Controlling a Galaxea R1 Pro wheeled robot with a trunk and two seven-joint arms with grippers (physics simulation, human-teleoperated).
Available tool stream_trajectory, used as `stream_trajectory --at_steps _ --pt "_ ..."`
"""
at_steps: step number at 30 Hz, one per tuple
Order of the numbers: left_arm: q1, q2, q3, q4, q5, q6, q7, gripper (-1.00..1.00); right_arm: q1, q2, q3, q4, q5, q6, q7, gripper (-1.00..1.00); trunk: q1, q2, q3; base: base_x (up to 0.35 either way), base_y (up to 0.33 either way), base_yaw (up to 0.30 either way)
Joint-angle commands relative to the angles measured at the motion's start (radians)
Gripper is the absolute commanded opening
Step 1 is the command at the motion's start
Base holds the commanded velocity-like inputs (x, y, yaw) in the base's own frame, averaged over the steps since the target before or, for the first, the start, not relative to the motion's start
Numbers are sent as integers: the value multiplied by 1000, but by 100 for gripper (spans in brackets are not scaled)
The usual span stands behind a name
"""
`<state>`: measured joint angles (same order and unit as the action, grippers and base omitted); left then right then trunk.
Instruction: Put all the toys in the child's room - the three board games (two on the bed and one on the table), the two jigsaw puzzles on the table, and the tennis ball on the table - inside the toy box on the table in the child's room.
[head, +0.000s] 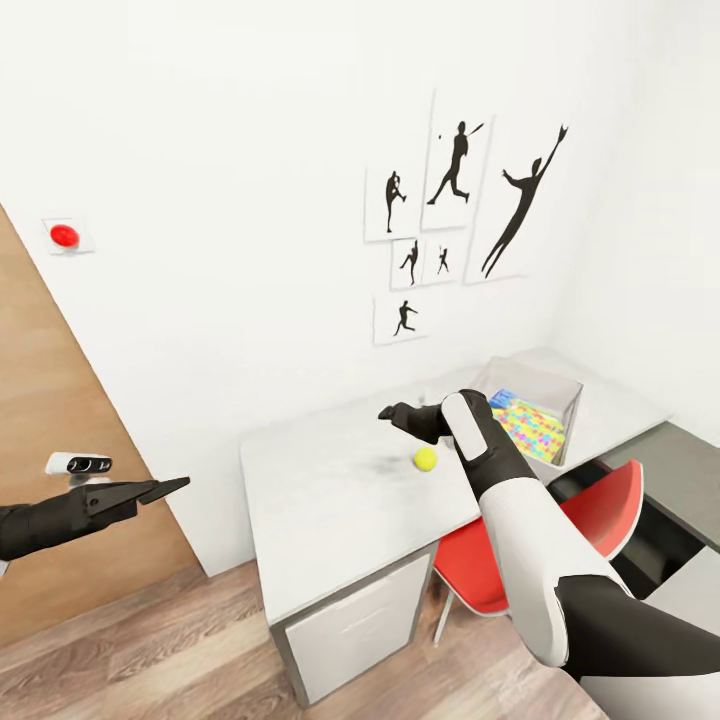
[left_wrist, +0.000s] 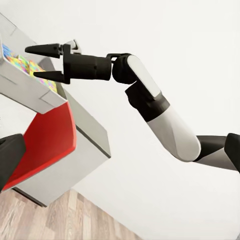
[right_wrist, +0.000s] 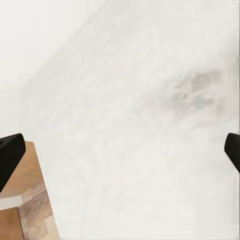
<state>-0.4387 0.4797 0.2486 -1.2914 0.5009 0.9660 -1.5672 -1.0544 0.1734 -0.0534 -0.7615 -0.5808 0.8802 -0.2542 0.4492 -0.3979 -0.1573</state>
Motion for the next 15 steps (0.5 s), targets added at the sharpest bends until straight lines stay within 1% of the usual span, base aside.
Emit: stream_trajectory --at_steps 1,3,4,9,15 --pt "-1 0 0 0 0 10 -4 100 -1 1 -3 -1 4 1 -10 100 1 -2 -2 59 2 -22" --pt "-1 0 -1 0 -1 10 -4 100 -1 1 -4 -1 22 0 -10 100 1 -2 -2 53 -9 -16" --pt "-1 0 -1 0 -1 10 -4 100 -1 1 -6 -1 66 -2 -10 100 1 -2 -2 77 -63 -5" --pt "-1 0 -1 0 -1 10 -4 100 0 1 -6 -1 87 -4 -10 100 1 -2 -2 54 -39 -2" --pt "-1 0 0 0 -1 10 -4 100 0 1 -4 -1 93 -3 -10 100 1 -2 -2 11 -7 0"
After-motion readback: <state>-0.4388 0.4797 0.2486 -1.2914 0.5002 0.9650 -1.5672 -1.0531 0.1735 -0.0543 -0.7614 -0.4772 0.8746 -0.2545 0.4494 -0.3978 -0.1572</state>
